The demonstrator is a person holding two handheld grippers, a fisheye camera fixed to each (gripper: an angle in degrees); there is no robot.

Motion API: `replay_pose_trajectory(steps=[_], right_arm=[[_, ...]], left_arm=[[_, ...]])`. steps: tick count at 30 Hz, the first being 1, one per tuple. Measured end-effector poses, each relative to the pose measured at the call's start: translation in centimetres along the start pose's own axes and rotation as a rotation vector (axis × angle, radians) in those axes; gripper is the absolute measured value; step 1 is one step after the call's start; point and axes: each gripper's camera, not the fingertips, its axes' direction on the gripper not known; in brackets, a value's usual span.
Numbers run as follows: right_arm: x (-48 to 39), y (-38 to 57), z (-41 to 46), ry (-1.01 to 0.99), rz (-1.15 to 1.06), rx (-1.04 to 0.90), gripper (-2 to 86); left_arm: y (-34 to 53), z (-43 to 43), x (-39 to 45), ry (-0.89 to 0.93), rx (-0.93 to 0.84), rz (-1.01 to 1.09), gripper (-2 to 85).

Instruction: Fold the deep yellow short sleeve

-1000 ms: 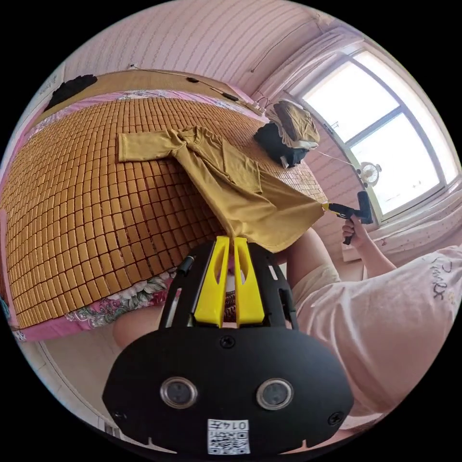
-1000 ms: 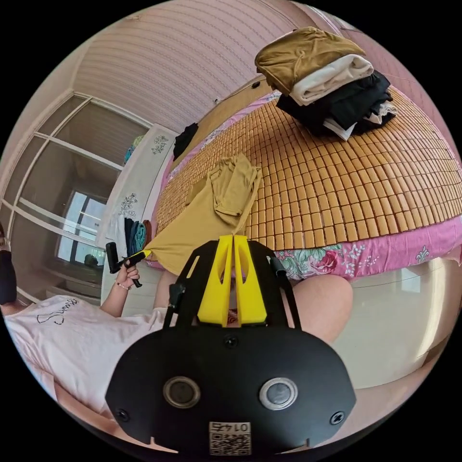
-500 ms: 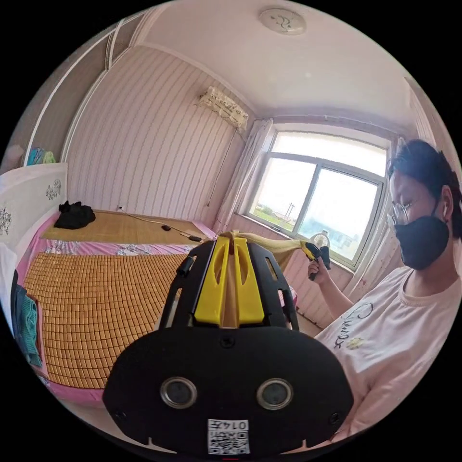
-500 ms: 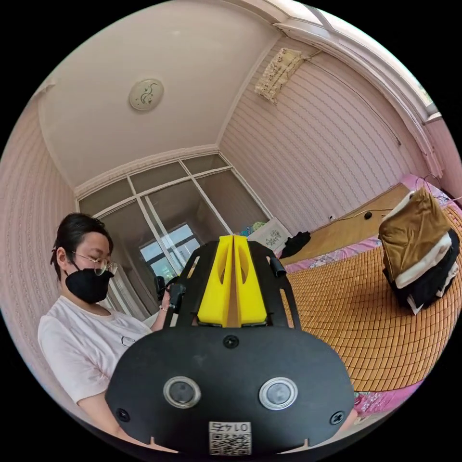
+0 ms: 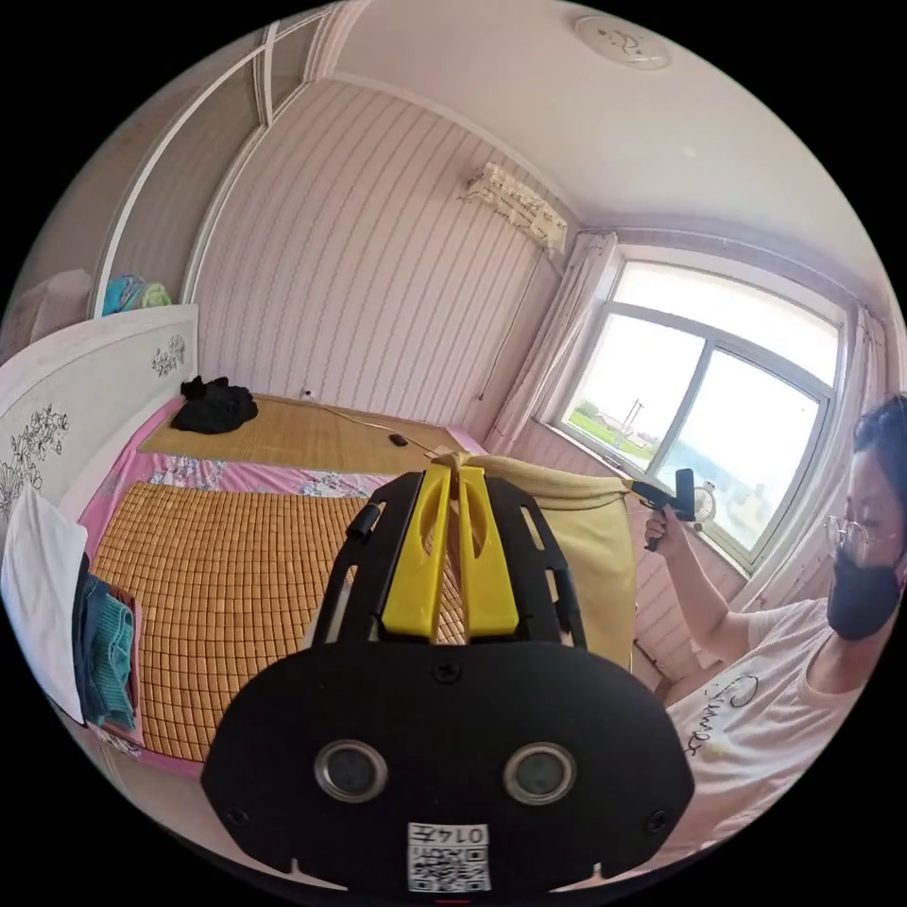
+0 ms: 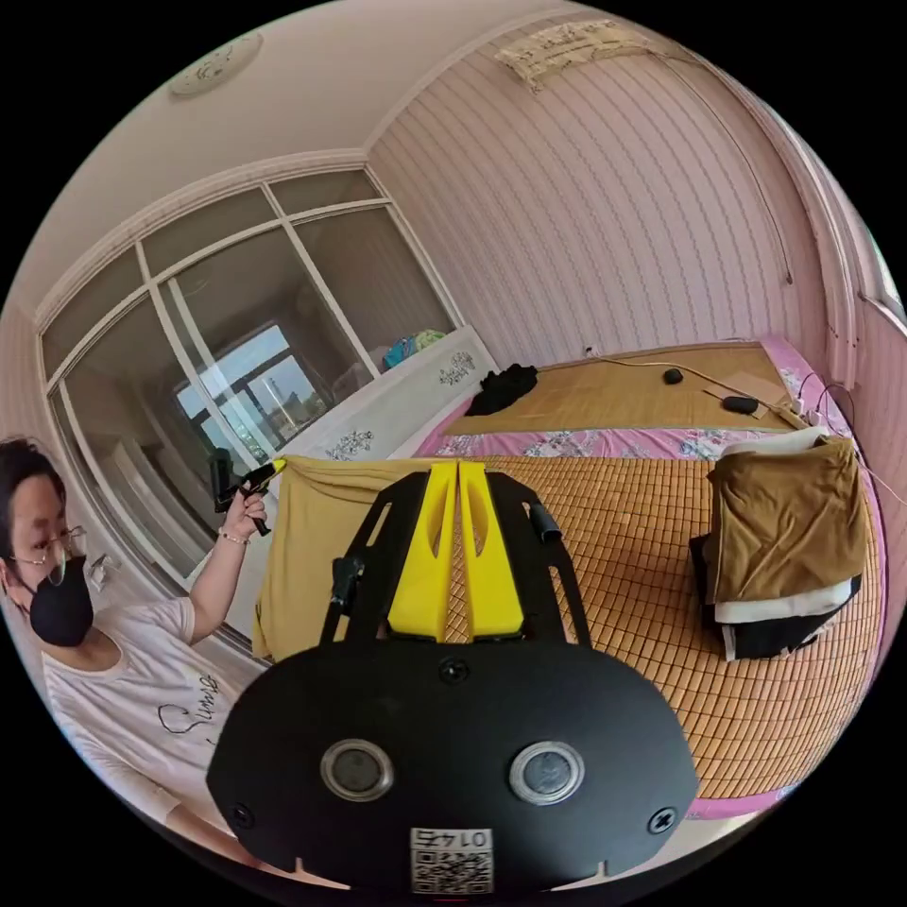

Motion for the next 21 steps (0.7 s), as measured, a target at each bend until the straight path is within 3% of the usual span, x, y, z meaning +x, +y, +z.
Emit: replay_pose_trajectory(steps=[3,5,12,16,21], right_arm=[[5.8,-1.3,7.2,0.036,0.161,-0.087,-0.4],[7.8,-4.5,9.9,0.043,0.219,-0.045,-0.4],[5.5,-13.4,9.2,0.058,0.052,0.199,-0.3],[7.1,-10.2,12.6,0.095,0.024,0.096,-0.3],[13.6,-1.2,19.7,0.173,0.178,-0.147,-0.2]], left_arm=[[-1.4,6.6,-3.7,-0.084,-0.097,-0.08,-0.7],[-3.6,8.3,-3.8,-0.128,-0.098,-0.051,-0.6],[-11.4,7.6,-3.2,-0.179,0.063,0.024,-0.7],[-8.9,11.3,-6.5,-0.187,-0.043,-0.027,-0.8],[1.2,20.6,-14.6,-0.163,-0.313,-0.201,-0.9]])
